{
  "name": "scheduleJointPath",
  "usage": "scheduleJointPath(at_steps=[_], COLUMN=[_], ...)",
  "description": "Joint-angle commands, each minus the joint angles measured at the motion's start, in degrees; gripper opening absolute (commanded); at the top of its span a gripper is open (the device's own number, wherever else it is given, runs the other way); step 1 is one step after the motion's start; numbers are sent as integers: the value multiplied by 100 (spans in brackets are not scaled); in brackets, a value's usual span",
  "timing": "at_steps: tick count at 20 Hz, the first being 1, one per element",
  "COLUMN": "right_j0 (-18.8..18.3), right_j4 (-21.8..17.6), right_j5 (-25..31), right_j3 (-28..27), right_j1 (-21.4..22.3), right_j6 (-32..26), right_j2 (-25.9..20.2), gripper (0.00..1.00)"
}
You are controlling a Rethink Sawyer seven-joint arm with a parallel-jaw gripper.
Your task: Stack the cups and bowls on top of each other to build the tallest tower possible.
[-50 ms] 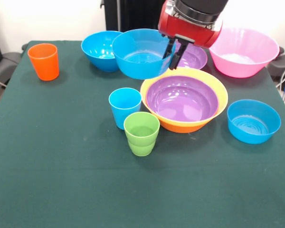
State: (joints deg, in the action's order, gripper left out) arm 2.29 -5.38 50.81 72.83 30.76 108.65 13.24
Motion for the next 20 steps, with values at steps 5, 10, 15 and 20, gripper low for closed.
scheduleJointPath(at_steps=[5, 10, 15, 20], right_j0=[-38, -151, -245, -271], right_j4=[-388, -410, -495, -562], right_j5=[237, 173, 34, -51], right_j3=[70, 88, 51, -113], right_j1=[-49, -35, -164, -388], right_j6=[-747, -883, -929, -839], right_j2=[-792, -874, -902, -946], gripper=[0, 0, 0, 0])
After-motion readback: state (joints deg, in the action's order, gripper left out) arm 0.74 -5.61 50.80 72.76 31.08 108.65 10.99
